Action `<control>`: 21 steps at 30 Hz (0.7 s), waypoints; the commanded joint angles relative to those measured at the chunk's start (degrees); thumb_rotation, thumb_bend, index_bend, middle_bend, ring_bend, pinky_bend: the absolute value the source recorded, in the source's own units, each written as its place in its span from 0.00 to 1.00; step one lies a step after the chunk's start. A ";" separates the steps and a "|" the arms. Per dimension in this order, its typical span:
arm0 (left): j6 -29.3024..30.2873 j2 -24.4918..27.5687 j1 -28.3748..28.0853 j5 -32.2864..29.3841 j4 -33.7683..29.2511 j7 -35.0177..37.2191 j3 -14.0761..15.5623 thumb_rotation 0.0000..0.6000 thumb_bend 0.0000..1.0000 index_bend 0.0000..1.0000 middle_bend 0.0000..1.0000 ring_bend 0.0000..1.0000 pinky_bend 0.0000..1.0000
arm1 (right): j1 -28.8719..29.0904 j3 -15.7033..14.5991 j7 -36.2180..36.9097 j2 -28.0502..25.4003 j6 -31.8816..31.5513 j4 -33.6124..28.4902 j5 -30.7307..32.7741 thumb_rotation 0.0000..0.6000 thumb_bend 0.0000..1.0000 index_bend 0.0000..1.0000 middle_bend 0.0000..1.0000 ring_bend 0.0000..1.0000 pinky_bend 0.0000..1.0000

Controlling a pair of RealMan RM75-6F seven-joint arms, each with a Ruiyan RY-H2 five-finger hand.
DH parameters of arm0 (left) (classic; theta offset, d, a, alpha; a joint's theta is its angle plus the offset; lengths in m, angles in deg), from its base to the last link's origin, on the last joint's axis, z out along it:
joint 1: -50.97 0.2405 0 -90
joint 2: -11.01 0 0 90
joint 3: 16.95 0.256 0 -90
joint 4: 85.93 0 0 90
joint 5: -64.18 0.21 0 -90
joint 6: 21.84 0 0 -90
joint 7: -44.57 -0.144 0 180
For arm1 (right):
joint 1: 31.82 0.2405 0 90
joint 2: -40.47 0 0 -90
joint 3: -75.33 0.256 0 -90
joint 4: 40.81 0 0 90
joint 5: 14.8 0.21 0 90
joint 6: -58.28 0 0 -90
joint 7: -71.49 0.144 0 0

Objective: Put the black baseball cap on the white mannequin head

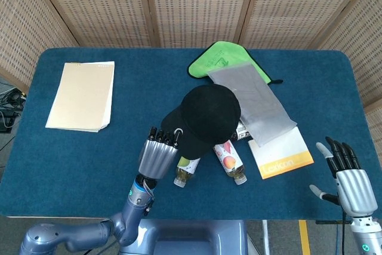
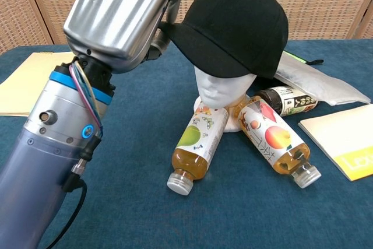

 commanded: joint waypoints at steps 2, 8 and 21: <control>0.22 0.37 1.01 0.16 -0.39 0.86 0.83 1.00 0.68 0.75 0.92 0.86 0.73 | -0.03 0.04 -0.07 0.03 -0.05 0.00 0.08 1.00 0.06 0.14 0.00 0.00 0.00; 0.29 1.51 2.68 0.71 -1.77 1.48 2.50 1.00 0.54 0.69 0.86 0.82 0.69 | -0.06 0.09 -0.10 0.04 -0.09 -0.01 0.19 1.00 0.06 0.14 0.00 0.00 0.00; -5.87 6.82 8.36 -4.21 -10.30 -3.18 6.50 1.00 0.23 0.16 0.27 0.40 0.34 | -0.13 0.00 -1.27 0.36 -0.09 -0.21 0.06 1.00 0.06 0.14 0.00 0.00 0.00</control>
